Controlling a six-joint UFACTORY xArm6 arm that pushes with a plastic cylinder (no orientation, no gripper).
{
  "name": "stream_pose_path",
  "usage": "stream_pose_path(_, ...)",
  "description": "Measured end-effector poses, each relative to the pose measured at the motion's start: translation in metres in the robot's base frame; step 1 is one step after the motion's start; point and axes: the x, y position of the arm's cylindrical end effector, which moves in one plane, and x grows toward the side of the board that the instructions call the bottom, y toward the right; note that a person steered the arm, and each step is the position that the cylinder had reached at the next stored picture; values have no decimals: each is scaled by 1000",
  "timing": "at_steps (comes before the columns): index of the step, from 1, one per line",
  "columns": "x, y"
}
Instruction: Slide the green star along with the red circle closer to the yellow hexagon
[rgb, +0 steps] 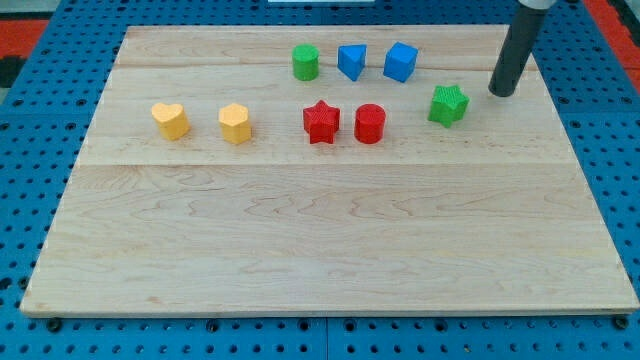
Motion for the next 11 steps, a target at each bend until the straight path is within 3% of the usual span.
stream_pose_path(2, 40, -139)
stream_pose_path(5, 59, -146)
stream_pose_path(7, 87, -211)
stream_pose_path(10, 81, -229)
stream_pose_path(11, 101, -271)
